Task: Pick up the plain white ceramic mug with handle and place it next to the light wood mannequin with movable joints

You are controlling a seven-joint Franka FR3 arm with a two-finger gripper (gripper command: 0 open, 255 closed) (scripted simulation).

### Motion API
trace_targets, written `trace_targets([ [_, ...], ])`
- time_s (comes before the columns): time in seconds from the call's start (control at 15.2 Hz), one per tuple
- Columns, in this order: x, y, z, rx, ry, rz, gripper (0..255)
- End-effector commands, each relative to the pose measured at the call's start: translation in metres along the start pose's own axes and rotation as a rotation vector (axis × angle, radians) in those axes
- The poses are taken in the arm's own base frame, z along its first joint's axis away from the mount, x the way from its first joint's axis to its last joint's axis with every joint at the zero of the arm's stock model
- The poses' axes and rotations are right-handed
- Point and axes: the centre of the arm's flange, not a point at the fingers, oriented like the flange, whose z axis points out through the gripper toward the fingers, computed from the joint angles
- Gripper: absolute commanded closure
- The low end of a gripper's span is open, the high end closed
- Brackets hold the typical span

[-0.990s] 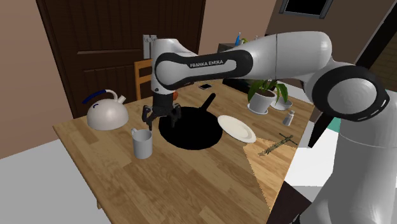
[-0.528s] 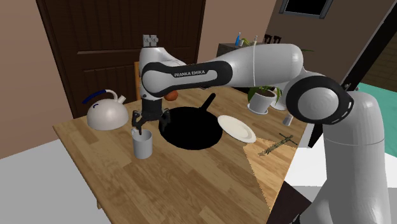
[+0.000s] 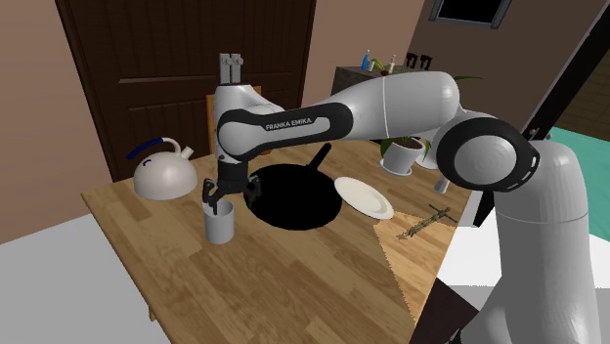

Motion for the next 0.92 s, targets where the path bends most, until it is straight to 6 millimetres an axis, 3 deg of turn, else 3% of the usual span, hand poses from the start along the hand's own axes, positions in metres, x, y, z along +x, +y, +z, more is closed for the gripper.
trace_targets([
  [0.0,0.0001,0.0,0.0003,0.0,0.0,0.0,0],
  [0.13,0.0,0.0,0.0002,0.0,0.0,0.0,0],
  [0.2,0.0,0.0,0.0002,0.0,0.0,0.0,255],
  [0.86,-0.0005,-0.0002,-0.005,0.0,0.0,0.0,255],
])
